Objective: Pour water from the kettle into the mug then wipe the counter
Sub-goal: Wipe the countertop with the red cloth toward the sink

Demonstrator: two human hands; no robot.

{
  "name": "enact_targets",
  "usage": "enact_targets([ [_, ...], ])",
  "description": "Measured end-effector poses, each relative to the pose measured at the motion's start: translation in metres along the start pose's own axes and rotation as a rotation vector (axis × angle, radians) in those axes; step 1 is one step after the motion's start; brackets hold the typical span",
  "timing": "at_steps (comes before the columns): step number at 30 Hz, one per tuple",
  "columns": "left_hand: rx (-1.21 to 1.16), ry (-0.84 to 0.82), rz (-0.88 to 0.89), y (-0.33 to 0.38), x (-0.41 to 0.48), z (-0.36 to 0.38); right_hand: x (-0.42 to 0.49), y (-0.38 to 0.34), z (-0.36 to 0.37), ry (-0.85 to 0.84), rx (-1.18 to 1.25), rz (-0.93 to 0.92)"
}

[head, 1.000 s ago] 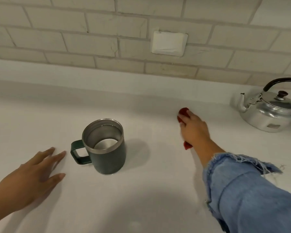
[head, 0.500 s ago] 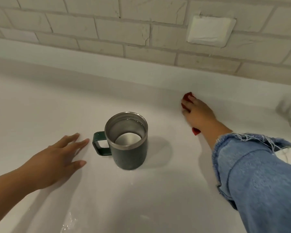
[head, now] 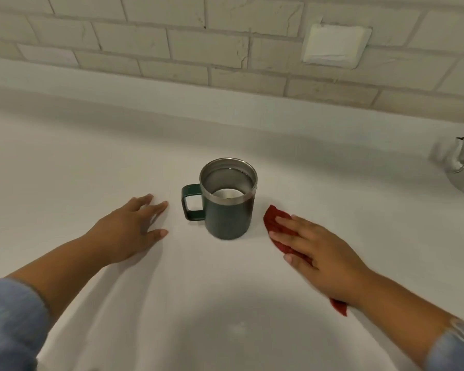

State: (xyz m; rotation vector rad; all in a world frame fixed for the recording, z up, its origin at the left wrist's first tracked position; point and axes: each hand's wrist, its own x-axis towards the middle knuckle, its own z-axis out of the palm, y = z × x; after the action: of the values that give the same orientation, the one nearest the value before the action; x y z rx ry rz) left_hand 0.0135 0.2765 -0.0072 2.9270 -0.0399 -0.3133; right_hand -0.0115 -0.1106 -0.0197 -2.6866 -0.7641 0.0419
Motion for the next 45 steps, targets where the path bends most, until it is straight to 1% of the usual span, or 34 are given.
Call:
enact_targets([
  [4,0.017,0.013,0.005,0.0,0.0,0.002,-0.012,-0.068,0.025,0.005,-0.059,0.069],
  [7,0.01,0.035,0.019,-0.001,0.0,0.001,-0.005,-0.12,0.045,-0.025,-0.034,0.009],
  [9,0.036,0.042,0.031,-0.002,0.001,0.0,0.0,-0.138,0.049,-0.054,0.013,-0.046],
  [11,0.051,0.041,0.045,-0.002,0.001,-0.001,-0.001,-0.134,0.04,-0.07,0.065,-0.043],
  [13,0.027,0.042,0.059,-0.004,0.0,-0.001,-0.014,-0.115,0.028,-0.037,0.062,0.047],
  [15,-0.096,0.073,0.087,-0.01,-0.002,-0.004,-0.034,-0.094,0.017,0.038,0.013,0.224],
  [17,-0.316,0.16,0.117,-0.021,-0.007,-0.011,-0.051,-0.086,0.014,0.098,-0.029,0.378],
  [18,-0.404,0.225,0.124,-0.028,-0.009,-0.015,-0.053,-0.089,0.016,0.113,-0.061,0.422],
  [20,-0.48,0.337,0.108,-0.044,-0.014,-0.024,-0.046,-0.107,0.027,0.138,-0.128,0.453],
  [22,-0.513,0.376,0.078,-0.06,-0.017,-0.031,-0.027,-0.14,0.042,0.171,-0.15,0.403],
  [25,-0.587,0.352,0.041,-0.079,-0.021,-0.04,0.018,-0.205,0.073,0.187,-0.193,0.234],
  [29,-0.594,0.327,0.094,-0.097,-0.027,-0.048,0.096,-0.29,0.111,0.087,-0.152,-0.074],
  [31,-0.57,0.298,0.114,-0.105,-0.03,-0.05,0.129,-0.306,0.117,-0.016,-0.125,-0.239],
  [32,-0.566,0.287,0.112,-0.111,-0.032,-0.051,0.143,-0.306,0.118,-0.051,-0.116,-0.289],
  [33,-0.567,0.283,0.107,-0.119,-0.033,-0.053,0.155,-0.301,0.115,-0.062,-0.102,-0.302],
  [34,-0.565,0.287,0.098,-0.128,-0.035,-0.055,0.165,-0.292,0.11,-0.056,-0.078,-0.266],
  [36,-0.556,0.3,0.065,-0.145,-0.037,-0.058,0.179,-0.266,0.098,-0.018,-0.055,-0.056],
  [38,-0.552,0.315,0.025,-0.16,-0.04,-0.061,0.192,-0.241,0.09,-0.001,-0.143,0.181],
  [40,-0.562,0.345,-0.01,-0.172,-0.043,-0.063,0.205,-0.234,0.088,-0.03,-0.237,0.311],
  [42,-0.575,0.379,-0.049,-0.184,-0.044,-0.065,0.216,-0.248,0.092,-0.037,-0.248,0.312],
  [43,-0.578,0.389,-0.069,-0.19,-0.045,-0.067,0.22,-0.261,0.096,-0.031,-0.23,0.262],
  [45,-0.58,0.398,-0.101,-0.201,-0.047,-0.069,0.224,-0.297,0.108,-0.046,-0.192,0.09],
])
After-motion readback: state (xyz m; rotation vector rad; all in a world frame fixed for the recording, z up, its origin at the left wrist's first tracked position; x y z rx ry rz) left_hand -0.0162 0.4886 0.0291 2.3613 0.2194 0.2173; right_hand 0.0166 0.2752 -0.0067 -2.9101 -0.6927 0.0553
